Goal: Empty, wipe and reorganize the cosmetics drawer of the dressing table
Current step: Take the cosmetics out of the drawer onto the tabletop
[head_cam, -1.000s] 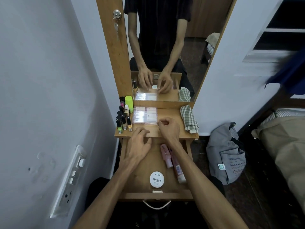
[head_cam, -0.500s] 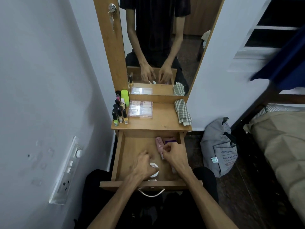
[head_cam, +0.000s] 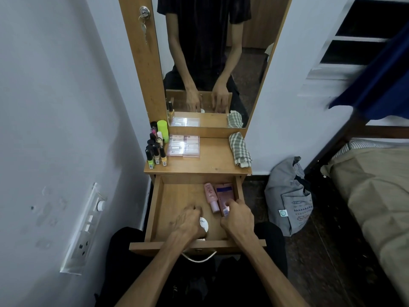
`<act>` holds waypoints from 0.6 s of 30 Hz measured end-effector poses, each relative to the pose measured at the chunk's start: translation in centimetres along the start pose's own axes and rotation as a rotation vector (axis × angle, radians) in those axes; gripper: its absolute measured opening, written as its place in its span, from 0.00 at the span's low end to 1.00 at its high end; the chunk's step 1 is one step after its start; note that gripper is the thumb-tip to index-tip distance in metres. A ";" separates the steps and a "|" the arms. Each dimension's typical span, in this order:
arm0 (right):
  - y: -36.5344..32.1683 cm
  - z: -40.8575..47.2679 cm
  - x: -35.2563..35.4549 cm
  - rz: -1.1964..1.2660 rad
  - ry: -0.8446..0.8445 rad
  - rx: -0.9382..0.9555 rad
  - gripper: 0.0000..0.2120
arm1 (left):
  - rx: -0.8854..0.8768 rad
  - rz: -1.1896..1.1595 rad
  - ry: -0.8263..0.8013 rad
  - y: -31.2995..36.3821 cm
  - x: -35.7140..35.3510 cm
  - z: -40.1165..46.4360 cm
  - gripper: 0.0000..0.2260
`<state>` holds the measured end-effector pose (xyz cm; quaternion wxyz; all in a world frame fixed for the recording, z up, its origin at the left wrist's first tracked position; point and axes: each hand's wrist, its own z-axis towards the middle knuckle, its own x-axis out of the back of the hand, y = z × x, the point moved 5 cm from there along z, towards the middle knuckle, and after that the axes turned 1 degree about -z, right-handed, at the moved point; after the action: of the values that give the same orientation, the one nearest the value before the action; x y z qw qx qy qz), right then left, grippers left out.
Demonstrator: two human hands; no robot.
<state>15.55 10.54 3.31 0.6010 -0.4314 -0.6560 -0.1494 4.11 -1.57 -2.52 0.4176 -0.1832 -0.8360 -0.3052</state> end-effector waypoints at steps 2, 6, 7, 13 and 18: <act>-0.1 0.1 -0.3 -0.033 -0.023 -0.003 0.23 | -0.004 -0.021 0.017 0.0 0.3 -0.1 0.23; -0.4 0.2 -0.7 -0.093 -0.036 0.012 0.25 | -0.033 -0.100 0.150 -0.1 2.0 -0.3 0.33; -0.5 0.3 -0.8 -0.112 -0.036 0.016 0.25 | -0.038 -0.119 0.184 -0.1 2.7 -0.5 0.36; -0.8 0.6 -1.1 -0.215 -0.041 0.048 0.27 | -0.163 -0.048 0.469 0.0 10.7 -0.4 0.30; -0.9 0.6 -1.4 -0.296 -0.034 0.072 0.26 | -0.166 0.116 0.520 0.2 16.2 1.4 0.33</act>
<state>14.35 9.94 2.12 0.5763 -0.3106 -0.7274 -0.2058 -6.05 0.27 9.99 0.6185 -0.1798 -0.6609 -0.3852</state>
